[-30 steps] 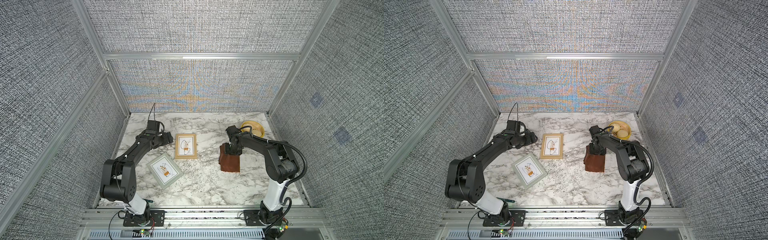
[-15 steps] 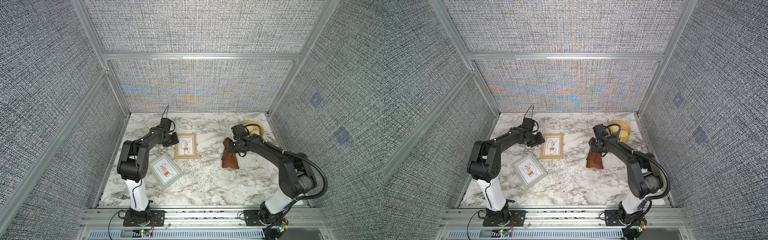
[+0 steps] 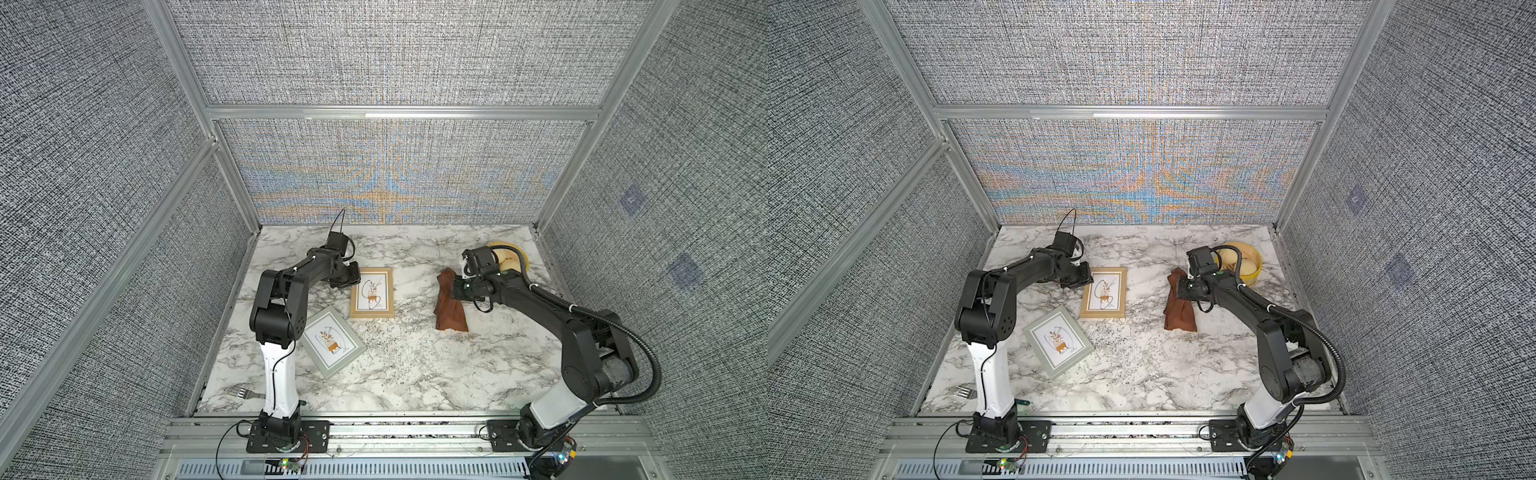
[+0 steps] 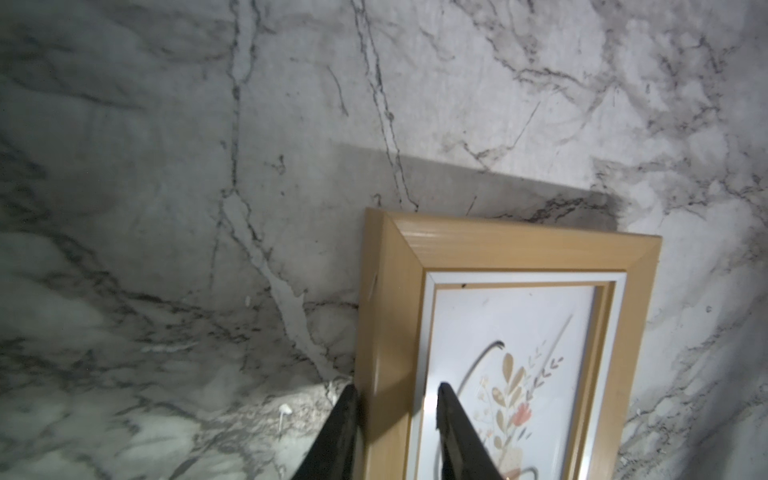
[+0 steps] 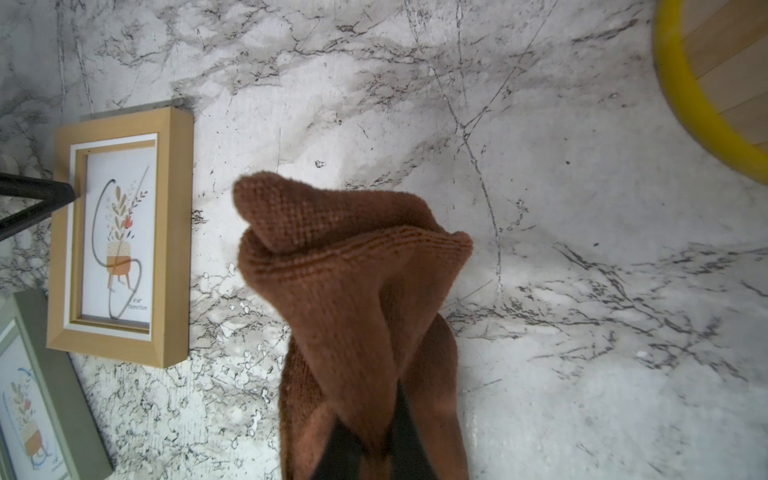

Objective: Wipe the picture frame with a cloth
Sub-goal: Move the picture frame to the center of the board.

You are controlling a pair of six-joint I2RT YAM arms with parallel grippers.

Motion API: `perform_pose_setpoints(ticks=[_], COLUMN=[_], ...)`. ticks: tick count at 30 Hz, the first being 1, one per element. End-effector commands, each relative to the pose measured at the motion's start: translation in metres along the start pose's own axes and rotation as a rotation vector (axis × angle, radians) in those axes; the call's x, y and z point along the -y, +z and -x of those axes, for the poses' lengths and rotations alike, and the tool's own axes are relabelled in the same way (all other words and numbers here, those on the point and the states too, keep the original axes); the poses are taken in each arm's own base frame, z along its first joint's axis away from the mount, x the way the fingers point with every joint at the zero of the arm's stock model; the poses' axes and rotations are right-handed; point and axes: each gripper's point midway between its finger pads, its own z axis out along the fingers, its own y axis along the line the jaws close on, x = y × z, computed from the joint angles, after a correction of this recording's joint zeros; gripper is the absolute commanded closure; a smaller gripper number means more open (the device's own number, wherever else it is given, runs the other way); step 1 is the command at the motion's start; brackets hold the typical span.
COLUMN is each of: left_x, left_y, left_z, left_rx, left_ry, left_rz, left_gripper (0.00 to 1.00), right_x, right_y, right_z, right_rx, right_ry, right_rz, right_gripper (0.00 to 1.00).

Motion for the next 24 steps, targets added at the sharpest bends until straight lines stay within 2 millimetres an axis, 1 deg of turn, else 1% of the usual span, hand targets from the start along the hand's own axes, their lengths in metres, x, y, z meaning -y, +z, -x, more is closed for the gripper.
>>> perform_pose_setpoints(ticks=[1, 6, 9, 12, 18, 20, 22, 24], left_x=[0.011, 0.006, 0.013, 0.022, 0.037, 0.046, 0.052, 0.052], left_y=[0.004, 0.014, 0.013, 0.01, 0.011, 0.01, 0.01, 0.015], left_z=[-0.012, -0.024, -0.031, -0.043, -0.084, -0.099, -0.112, -0.122], left_rx=[-0.049, -0.107, -0.123, -0.139, -0.177, -0.18, -0.179, -0.182], left_ry=[0.043, 0.059, 0.075, 0.085, 0.064, 0.06, 0.057, 0.04], left_rz=[-0.04, 0.021, 0.013, 0.007, 0.01, 0.003, 0.006, 0.02], left_gripper=[0.71, 0.72, 0.72, 0.72, 0.74, 0.74, 0.74, 0.74], right_x=[-0.003, -0.007, -0.009, -0.01, -0.013, -0.022, -0.042, -0.063], right_y=[0.001, 0.001, 0.0, -0.003, -0.005, -0.005, -0.005, -0.006], right_z=[0.004, 0.012, 0.015, 0.018, 0.02, 0.018, 0.012, 0.002], right_rx=[0.011, 0.03, 0.035, 0.048, 0.059, 0.052, 0.023, -0.002], right_ry=[0.006, -0.001, -0.009, -0.017, -0.029, -0.065, -0.13, -0.195], right_rz=[0.016, 0.028, 0.031, 0.034, 0.048, 0.1, 0.203, 0.289], right_gripper=[1.0, 1.0, 1.0, 1.0, 1.0, 1.0, 1.0, 1.0])
